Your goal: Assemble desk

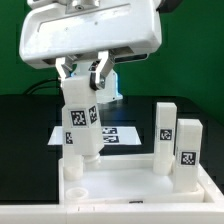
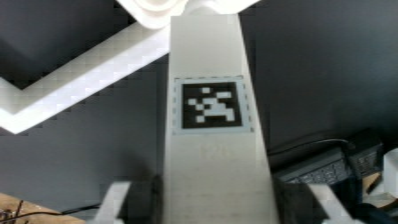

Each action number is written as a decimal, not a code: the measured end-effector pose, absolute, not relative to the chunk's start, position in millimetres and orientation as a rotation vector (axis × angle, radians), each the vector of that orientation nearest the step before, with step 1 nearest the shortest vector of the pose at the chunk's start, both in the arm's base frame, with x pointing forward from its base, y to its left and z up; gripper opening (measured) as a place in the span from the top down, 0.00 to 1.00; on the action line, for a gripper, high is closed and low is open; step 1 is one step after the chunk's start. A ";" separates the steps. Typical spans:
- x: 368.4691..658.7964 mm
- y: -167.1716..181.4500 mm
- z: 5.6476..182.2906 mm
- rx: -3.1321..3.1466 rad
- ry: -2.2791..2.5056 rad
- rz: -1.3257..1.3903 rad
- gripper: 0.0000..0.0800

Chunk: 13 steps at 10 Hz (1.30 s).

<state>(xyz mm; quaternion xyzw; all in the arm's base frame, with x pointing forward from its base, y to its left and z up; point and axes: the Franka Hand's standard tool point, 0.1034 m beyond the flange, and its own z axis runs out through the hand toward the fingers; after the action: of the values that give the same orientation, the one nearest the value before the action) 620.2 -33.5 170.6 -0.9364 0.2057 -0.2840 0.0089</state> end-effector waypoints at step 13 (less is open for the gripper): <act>618.2 -42.7 134.6 -3.077 0.365 -0.912 0.64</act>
Offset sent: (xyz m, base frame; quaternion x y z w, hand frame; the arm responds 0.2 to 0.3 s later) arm 0.0000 0.0000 0.0000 0.0000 0.0000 0.0000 1.0000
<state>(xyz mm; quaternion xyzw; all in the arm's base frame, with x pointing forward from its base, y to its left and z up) 618.2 -42.7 134.6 -0.9517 0.1130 -0.2821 -0.0443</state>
